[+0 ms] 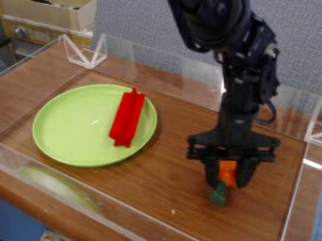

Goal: Put the carrot on the left side

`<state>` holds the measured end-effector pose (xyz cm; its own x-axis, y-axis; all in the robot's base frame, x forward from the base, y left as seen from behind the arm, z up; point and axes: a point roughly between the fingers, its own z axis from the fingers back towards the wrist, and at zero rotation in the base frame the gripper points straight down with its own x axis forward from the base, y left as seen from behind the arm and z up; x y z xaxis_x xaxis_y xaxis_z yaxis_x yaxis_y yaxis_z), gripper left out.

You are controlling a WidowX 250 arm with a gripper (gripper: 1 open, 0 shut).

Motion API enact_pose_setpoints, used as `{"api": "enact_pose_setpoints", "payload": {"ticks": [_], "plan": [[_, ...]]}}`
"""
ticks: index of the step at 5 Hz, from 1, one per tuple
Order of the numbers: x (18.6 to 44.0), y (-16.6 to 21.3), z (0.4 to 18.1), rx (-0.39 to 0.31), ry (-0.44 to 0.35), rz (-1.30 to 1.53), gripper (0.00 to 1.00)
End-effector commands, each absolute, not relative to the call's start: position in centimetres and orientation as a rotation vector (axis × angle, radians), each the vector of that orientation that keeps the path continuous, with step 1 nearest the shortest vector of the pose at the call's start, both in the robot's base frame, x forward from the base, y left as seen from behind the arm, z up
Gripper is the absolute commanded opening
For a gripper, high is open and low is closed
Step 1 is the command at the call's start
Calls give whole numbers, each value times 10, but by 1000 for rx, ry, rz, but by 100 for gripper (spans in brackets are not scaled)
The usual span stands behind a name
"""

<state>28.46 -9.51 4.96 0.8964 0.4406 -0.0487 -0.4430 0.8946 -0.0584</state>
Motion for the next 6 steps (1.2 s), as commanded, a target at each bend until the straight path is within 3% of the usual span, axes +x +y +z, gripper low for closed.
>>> {"api": "enact_pose_setpoints", "payload": {"ticks": [1, 2, 4, 5, 6], "plan": [[290, -84, 91, -132, -31, 421, 0], [289, -63, 118, -175, -46, 407, 0], [274, -42, 152, -198, -62, 410, 0], [253, -50, 157, -207, -70, 339, 0], [251, -48, 156, -209, -86, 328, 0]]}}
